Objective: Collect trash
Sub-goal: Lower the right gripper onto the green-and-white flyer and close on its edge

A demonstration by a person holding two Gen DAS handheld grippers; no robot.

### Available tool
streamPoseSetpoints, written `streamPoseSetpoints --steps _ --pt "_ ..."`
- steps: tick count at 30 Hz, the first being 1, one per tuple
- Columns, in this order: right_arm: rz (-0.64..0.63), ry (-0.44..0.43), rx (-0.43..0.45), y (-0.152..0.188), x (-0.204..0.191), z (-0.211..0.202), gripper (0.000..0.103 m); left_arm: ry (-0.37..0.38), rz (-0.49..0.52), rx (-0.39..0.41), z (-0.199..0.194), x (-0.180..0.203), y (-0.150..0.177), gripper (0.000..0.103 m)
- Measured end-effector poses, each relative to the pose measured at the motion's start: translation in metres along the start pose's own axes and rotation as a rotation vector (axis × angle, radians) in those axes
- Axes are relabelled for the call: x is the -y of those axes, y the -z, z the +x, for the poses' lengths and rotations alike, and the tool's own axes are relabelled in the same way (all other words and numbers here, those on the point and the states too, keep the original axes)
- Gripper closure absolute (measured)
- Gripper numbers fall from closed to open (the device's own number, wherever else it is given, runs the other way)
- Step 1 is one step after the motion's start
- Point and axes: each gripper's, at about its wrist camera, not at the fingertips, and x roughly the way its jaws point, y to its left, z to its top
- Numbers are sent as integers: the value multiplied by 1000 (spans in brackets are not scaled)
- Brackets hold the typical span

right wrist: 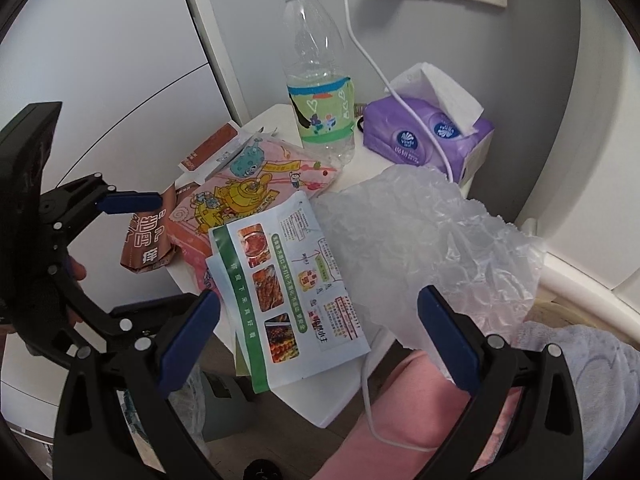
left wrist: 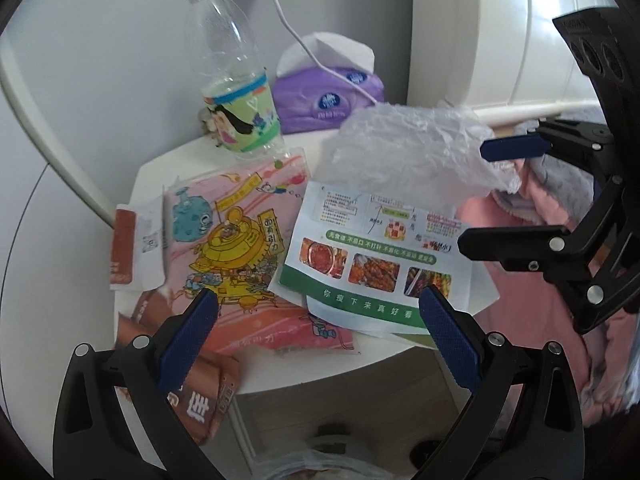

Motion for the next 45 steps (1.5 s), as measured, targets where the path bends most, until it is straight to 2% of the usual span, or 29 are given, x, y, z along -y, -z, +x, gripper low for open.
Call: streamPoseSetpoints --steps 15,16,17,19,24,26,30,42,45 --pt "-16 6 -47 -4 7 30 7 38 57 -42 34 6 -3 6" --pt "-6 -10 -56 -4 10 32 9 39 60 -44 35 5 -4 6" --pt "3 -24 -65 -4 12 35 16 42 63 -48 37 5 -5 6" --pt "24 -55 -91 -4 16 41 22 52 75 -58 42 4 -7 6" --pt "31 -63 -109 -2 19 49 22 88 97 -77 50 -1 -11 6" --pt "20 -76 -111 -2 17 49 28 101 94 -87 54 -5 -13 6" --pt "7 -81 -120 -1 15 53 30 120 86 -104 59 -11 -13 6" --pt "8 -90 -144 1 15 64 52 168 30 -97 70 -17 -5 6" --pt "2 -82 -141 0 15 65 56 180 14 -84 68 -19 -5 13"
